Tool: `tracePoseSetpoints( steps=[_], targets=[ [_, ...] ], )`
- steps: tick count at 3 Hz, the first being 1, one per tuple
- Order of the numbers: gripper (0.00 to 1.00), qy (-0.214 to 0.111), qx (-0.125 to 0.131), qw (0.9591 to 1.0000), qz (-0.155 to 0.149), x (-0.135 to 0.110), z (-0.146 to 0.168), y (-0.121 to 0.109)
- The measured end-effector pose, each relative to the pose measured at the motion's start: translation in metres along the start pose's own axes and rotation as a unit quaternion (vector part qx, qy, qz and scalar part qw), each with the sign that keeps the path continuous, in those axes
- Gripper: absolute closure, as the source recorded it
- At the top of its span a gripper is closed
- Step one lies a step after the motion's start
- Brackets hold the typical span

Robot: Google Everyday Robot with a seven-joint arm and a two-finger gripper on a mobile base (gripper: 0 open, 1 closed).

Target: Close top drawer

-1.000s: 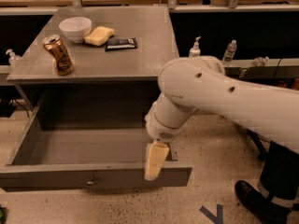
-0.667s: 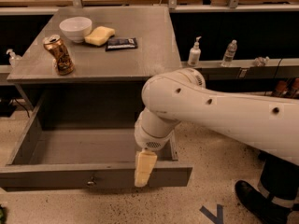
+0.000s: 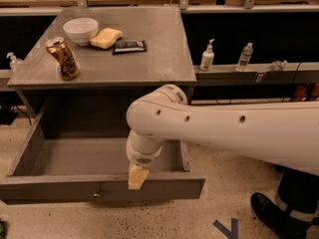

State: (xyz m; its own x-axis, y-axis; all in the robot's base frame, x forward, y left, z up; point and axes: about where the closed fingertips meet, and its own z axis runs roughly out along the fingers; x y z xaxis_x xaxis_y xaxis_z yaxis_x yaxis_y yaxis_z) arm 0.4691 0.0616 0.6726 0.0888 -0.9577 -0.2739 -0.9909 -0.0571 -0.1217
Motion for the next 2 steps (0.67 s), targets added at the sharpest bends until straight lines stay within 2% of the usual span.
tracePoseSetpoints(
  steps=[1,2],
  targets=[
    [0.3,0.004,-0.013,0.9999,0.007,0.0015,0.0221,-0.0225],
    [0.21,0.003,-0.014,0.9998,0.012,0.0038,0.0233,-0.0302]
  ],
)
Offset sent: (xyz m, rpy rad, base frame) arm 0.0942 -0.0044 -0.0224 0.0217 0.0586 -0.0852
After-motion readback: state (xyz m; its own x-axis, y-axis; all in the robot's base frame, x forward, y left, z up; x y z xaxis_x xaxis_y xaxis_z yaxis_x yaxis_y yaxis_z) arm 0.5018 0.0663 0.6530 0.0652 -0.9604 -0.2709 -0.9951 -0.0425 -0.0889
